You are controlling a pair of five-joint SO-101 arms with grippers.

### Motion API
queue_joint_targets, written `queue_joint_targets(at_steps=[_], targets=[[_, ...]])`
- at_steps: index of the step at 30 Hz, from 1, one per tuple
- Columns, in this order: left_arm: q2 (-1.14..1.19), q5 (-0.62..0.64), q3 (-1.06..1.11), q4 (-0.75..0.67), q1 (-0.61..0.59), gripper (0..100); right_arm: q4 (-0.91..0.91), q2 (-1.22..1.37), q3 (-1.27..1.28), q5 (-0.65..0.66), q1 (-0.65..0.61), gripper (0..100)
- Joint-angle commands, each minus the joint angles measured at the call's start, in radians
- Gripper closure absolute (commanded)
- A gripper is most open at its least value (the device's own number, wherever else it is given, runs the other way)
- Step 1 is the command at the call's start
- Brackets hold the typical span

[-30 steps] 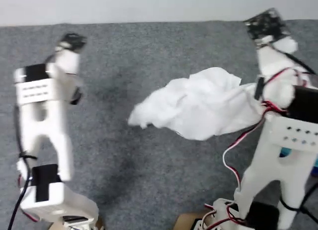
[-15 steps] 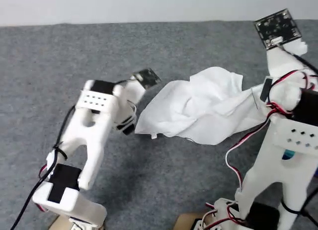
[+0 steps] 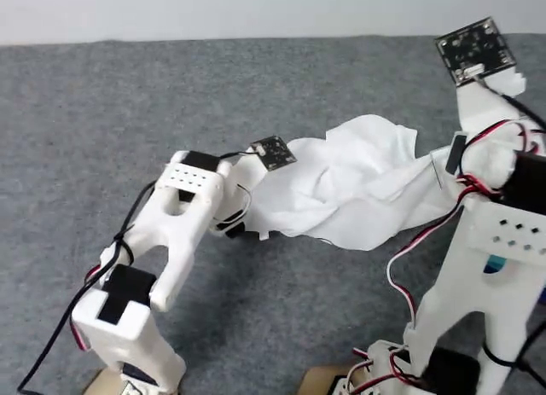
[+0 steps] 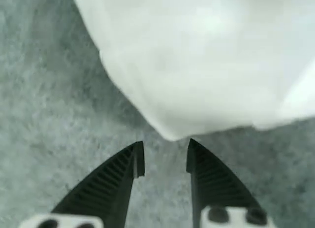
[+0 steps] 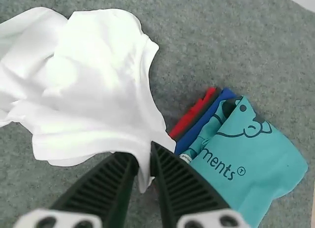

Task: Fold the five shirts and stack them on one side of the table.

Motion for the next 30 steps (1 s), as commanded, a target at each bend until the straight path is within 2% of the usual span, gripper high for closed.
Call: queue_joint_targets(at_steps=[1, 12, 15, 19, 24, 30], targets=[[-0.006, -0.003, -0.015, -0.038, 0.038, 85, -0.015, -0.024, -0.003, 0.006, 0.015, 98.8], [0.003, -0.002, -0.013, -0.058, 0.110, 85, -0.016, -0.024, -0.003, 0.008, 0.015, 98.8], [0.058, 0.035, -0.061, -0.046, 0.112, 85, -0.016, -0.024, -0.003, 0.008, 0.015, 98.8], [0.167, 0.072, -0.189, 0.043, 0.112, 87, -0.016, -0.025, -0.003, 0.008, 0.015, 98.8], [0.258, 0.109, -0.321, 0.147, 0.107, 100, -0.016, -0.033, -0.005, 0.008, 0.015, 98.8], [0.101, 0.141, -0.364, 0.235, 0.097, 100, -0.015, -0.036, -0.015, 0.009, 0.062, 98.8]])
